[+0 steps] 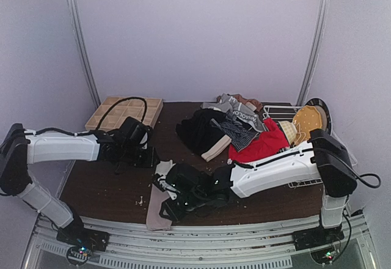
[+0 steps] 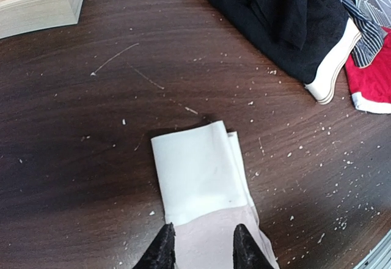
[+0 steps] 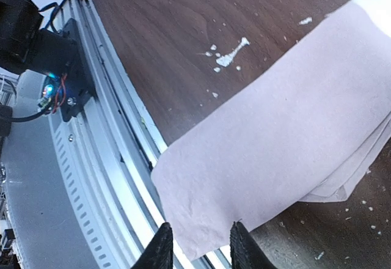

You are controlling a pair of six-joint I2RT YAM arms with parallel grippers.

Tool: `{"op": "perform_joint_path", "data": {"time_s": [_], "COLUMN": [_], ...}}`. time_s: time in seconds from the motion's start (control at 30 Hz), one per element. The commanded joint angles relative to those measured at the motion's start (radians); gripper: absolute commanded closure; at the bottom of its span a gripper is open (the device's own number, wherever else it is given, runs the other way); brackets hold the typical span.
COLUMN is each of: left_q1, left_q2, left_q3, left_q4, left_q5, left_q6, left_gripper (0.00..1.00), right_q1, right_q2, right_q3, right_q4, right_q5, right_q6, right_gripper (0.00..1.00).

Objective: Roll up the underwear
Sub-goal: Move the underwear to the center of the board, then rotate the underwear at the center of the board.

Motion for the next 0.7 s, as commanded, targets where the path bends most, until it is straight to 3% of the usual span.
{"op": "perform_joint_path", "data": {"time_s": [0.0, 0.37, 0.67], "left_q1": [0.018, 0.036, 0.038], "left_q2": [-0.003, -0.061, 0.050], "left_q3": [0.022, -0.048, -0.001], "left_q4": [0.047, 0.041, 0.104], "left_q5": [0.023, 0.027, 0.171], "left_q6": [-0.022, -0.010, 0.038], "left_gripper": [0.71, 0.72, 0.73], "right_q1": [-0.007, -0.053, -0.137], "right_q2": [0.040, 0.105, 0.056], "right_q3": [0.007, 0.010, -0.035], "right_q4": [0.083, -0.056, -0.162], "right_q5": [0.044, 0.118, 0.164], "right_q6": [0.055, 0.001, -0.065], "right_gripper": [0.70, 0.73, 0.74]}}
